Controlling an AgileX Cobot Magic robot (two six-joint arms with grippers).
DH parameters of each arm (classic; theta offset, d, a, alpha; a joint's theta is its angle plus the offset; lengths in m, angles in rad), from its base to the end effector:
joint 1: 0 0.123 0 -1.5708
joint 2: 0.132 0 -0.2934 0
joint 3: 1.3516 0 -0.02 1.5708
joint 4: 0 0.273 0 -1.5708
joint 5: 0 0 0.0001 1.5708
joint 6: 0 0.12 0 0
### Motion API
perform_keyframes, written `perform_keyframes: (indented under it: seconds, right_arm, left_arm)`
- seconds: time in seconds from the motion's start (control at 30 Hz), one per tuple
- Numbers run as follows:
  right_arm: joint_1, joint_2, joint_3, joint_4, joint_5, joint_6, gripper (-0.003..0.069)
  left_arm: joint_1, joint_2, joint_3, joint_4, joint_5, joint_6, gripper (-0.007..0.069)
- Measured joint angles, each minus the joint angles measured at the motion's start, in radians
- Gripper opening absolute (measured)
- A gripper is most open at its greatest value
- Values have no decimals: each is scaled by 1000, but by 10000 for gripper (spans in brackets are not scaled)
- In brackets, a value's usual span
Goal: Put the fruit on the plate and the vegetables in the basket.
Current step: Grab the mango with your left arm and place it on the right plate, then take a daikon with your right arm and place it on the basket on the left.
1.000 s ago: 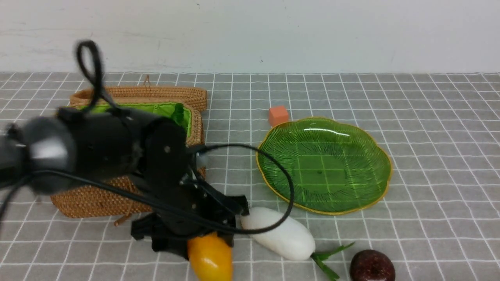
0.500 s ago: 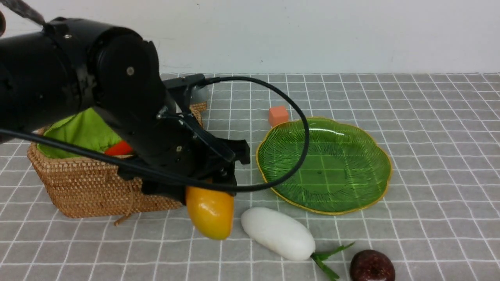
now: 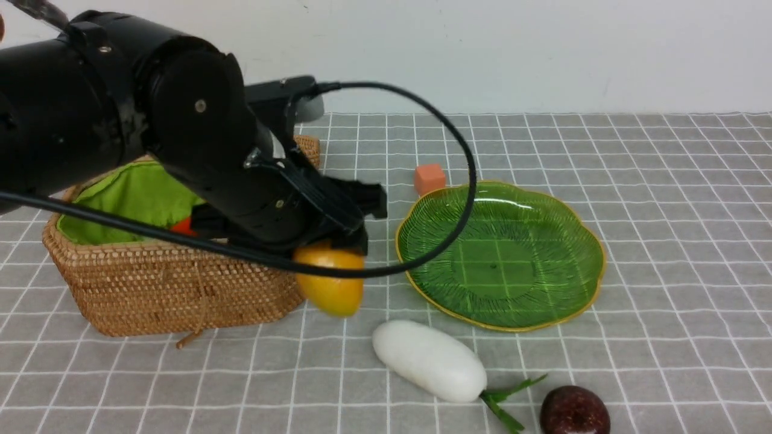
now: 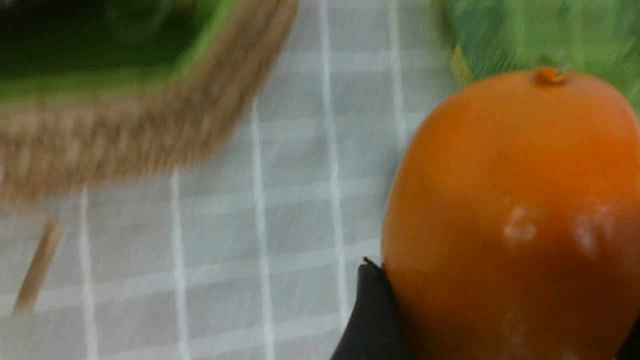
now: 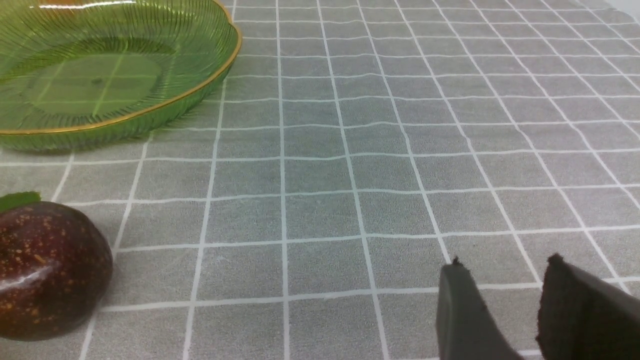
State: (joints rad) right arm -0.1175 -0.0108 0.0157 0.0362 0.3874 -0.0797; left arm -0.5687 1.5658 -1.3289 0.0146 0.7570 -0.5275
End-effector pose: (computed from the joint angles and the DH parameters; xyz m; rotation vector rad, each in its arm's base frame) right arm 0.0932 -0.0093 0.1647 0.0575 1.8760 -0.0998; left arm 0.3242 -0.2058 0.2985 0.0612 2.5320 -0.4403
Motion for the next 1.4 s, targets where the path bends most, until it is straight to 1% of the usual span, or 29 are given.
perform_keyframes:
  seconds: [0.1,0.17,0.2,0.23,0.3,0.33,0.4,0.57,0.8,0.9,0.97,1.03,1.1,1.2,1.3,1.4]
  right_arm:
    - [0,0,0,0,0,0,242]
    - [0,0,0,0,0,0,242]
    - [0,0,0,0,0,0,242]
    - [0,0,0,0,0,0,242]
    - [0,0,0,0,0,0,242]
    - [0,0,0,0,0,0,242]
    - [0,0,0,0,0,0,242]
    - [0,0,0,0,0,0,242]
    - [0,0,0,0,0,0,242]
    - [0,0,0,0,0,0,242]
    - [0,0,0,0,0,0,242]
    - [0,0,0,0,0,0,242]
    - [0,0,0,0,0,0,242]
    - [0,0,0,0,0,0,242]
    - [0,0,0,0,0,0,242]
    - [0,0,0,0,0,0,242]
  left_arm:
    - [0,44,-18,-32,-81,103,533]
    - [0,83,-48,-69,-93,175,533]
    - [0,124,-85,-119,-102,233,533]
    - [0,130,-91,-119,-102,241,533]
    - [0,222,-188,-215,-126,334,533]
    - [0,229,-203,-221,-129,345,533]
    - [0,329,-301,-292,-166,385,533]
    - [0,472,-412,-357,-178,396,533]
    - [0,576,-454,-370,-179,395,535]
    - [0,576,-455,-373,-179,395,584]
    - [0,570,-457,-378,-172,395,638]
    - [0,564,-457,-378,-159,395,661]
    - [0,558,-457,-378,-147,395,666]
    - [0,524,-457,-358,-104,397,650]
    - [0,477,-457,-322,-55,397,606]
    - [0,370,-461,-235,57,397,514]
